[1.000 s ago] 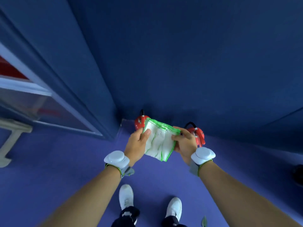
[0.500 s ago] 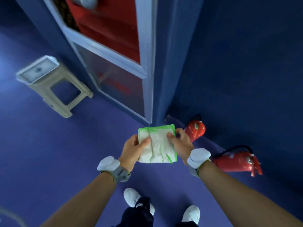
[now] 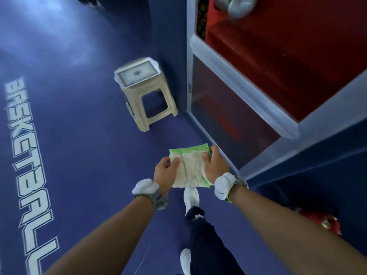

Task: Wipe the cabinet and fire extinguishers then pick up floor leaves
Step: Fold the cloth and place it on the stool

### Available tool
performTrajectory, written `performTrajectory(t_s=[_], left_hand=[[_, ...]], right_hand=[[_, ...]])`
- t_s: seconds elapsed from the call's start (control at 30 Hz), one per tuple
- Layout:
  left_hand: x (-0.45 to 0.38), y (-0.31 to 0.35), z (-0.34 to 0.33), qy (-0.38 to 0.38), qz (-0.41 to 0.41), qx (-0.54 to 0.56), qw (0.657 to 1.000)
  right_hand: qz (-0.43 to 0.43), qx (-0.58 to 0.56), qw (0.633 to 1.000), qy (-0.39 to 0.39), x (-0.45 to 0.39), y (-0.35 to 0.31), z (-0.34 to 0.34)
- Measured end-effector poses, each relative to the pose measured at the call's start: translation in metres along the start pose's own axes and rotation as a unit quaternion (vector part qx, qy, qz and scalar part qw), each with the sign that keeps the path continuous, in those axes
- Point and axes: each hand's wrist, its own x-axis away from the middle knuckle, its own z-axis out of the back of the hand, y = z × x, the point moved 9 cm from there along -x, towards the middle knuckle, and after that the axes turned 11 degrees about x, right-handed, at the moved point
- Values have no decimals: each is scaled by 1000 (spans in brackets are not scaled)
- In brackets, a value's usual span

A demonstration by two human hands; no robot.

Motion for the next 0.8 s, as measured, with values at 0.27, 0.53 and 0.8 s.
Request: performTrajectory(t_s=[0.27, 0.53, 0.8], left_hand=[[-162, 67, 43, 12, 64, 43, 997], [-342, 146, 71, 46, 96, 96, 990], [-529, 198, 81, 48, 125, 156, 979]], right_hand=[[58, 31, 995, -81, -169, -116, -48], [-22, -48, 983, -175, -344, -208, -92], [-37, -75, 993, -88, -515, -291, -133]])
